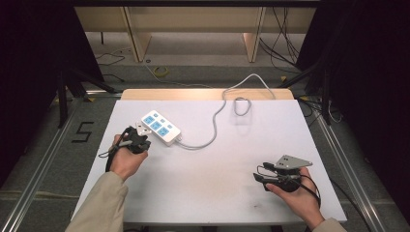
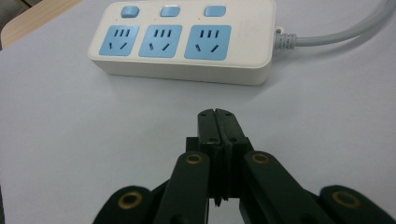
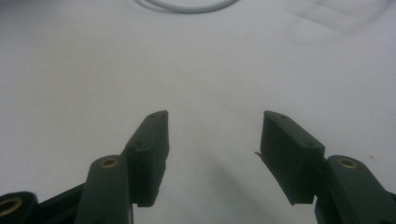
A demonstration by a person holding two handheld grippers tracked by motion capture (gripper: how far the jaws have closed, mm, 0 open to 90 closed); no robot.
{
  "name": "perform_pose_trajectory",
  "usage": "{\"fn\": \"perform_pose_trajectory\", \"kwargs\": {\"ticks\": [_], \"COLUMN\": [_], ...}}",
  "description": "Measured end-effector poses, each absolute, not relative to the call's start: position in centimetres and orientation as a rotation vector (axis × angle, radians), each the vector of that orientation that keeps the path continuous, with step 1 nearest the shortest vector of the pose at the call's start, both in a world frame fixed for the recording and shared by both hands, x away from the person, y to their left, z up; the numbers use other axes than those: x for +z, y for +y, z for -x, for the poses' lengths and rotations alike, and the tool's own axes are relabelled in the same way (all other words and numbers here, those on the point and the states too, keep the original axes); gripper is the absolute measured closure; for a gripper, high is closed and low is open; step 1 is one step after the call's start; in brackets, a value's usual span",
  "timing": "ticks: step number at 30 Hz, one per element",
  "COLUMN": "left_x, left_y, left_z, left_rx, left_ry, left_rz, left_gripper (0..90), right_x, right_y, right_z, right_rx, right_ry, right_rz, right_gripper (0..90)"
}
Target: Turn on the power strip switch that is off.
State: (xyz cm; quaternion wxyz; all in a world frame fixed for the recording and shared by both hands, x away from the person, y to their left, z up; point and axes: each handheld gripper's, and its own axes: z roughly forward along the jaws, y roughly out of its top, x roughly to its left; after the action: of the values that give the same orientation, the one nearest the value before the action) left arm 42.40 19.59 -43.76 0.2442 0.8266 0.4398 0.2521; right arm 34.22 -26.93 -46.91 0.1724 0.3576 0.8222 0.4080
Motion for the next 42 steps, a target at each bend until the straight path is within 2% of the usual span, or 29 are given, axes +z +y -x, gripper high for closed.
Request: {"fn": "perform_pose_trajectory", "kwargs": {"ticks": [42], "left_x": [-42.7], "left_y": [19.7], "left_z": [-47.6], "left_rx": [0.745], "left_ry": [1.19], "left_rz": [-2.344], "left_gripper": [89.8], "right_x": [-46.8], "right_y": [-26.9], "right_z": [-34.2], "right_rx": [1.166], "right_ry": [2.325], "right_rz": [-1.016], "right_gripper": [43.6]}}
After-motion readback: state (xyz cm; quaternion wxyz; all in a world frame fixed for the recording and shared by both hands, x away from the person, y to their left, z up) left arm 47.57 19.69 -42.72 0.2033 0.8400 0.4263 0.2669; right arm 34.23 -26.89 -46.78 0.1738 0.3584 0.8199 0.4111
